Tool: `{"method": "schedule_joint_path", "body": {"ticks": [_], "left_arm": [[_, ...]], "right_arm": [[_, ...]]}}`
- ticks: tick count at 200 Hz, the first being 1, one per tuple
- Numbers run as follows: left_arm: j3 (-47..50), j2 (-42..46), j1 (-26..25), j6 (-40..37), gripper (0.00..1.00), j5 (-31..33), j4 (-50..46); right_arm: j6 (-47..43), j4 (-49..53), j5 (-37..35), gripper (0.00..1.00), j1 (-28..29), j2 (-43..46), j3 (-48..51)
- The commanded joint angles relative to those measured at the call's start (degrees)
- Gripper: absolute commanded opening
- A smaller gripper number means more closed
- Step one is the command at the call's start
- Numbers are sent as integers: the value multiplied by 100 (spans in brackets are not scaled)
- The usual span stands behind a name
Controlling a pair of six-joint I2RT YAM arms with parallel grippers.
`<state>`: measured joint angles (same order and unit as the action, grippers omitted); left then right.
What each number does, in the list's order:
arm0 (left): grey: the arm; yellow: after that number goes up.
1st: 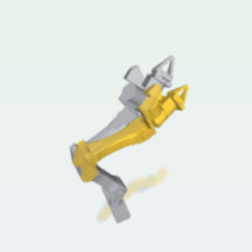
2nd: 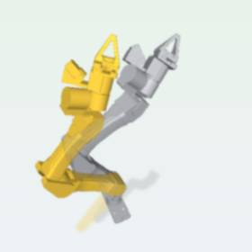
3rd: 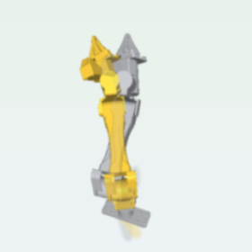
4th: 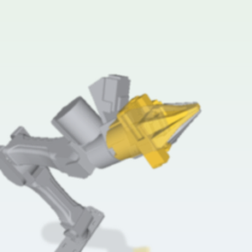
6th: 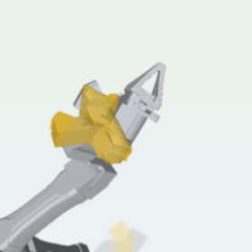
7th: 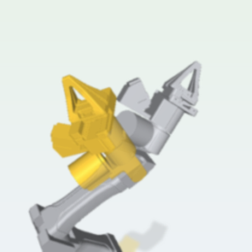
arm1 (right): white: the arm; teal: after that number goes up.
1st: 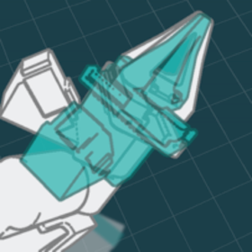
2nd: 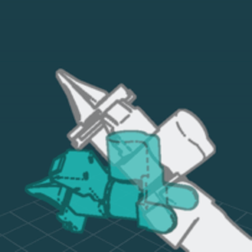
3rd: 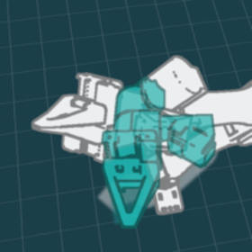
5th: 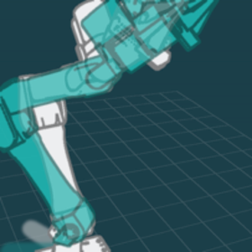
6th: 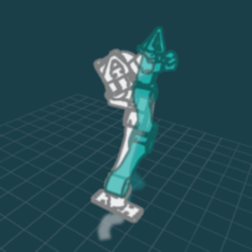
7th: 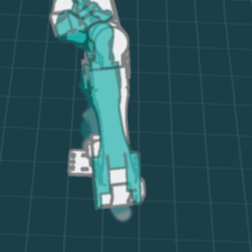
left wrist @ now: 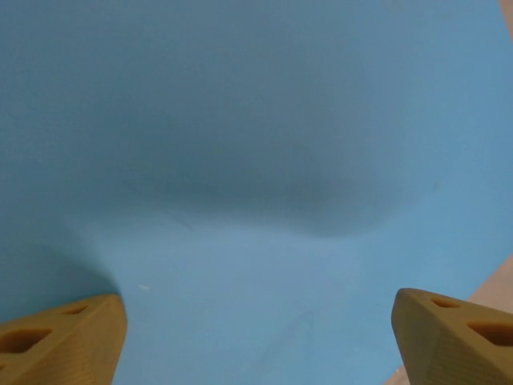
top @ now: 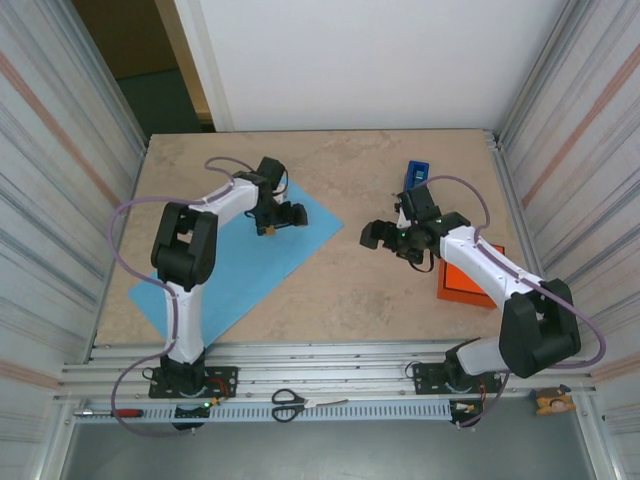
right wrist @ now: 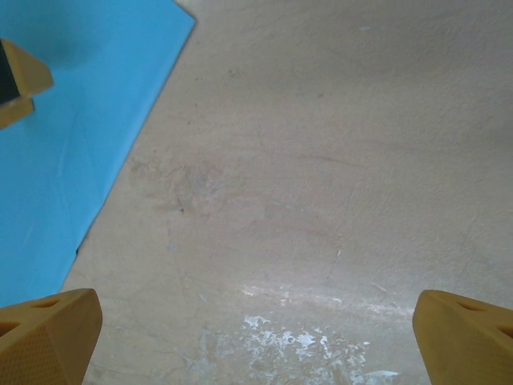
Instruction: Wrap the gift box in paper
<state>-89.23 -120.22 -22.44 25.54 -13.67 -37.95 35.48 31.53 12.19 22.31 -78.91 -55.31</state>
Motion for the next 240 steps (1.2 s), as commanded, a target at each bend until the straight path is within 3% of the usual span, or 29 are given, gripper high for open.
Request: {"method": "schedule_joint_path", "body": {"ticks": [1,29,77,107,128,149,184,211,240], "left_arm": [[76,-64,-362,-508,86,-84,-390],[467,189,-905,-1130,86,-306,-383],[758,467,-2279,-2162,86,-794,-433],[737,1090,-2714,-1802,88,-441,-235],[1121,1924,-2476,-1099,88,-232,284],[2001,2801,-1989,-375,88,-8,741],[3594,3814,-592,409,86,-310,1075],[4260,4216,295,461,86,-489,1185],[4255,3879,495,303,86,-472,1156]], "right_arm": [[75,47,-436,98,-186,452,27],[286,-13,-552,98,-660,1007,335],[340,-237,365,98,-1446,1619,755],[455,-529,1246,98,-1441,1471,921],[653,-757,1460,100,-1329,1240,1053],[784,-1051,1550,94,-861,915,1072],[954,-1374,1469,85,243,-6,779],[1087,-1407,1334,77,787,-902,369],[1130,-1334,1167,74,830,-1514,180]]}}
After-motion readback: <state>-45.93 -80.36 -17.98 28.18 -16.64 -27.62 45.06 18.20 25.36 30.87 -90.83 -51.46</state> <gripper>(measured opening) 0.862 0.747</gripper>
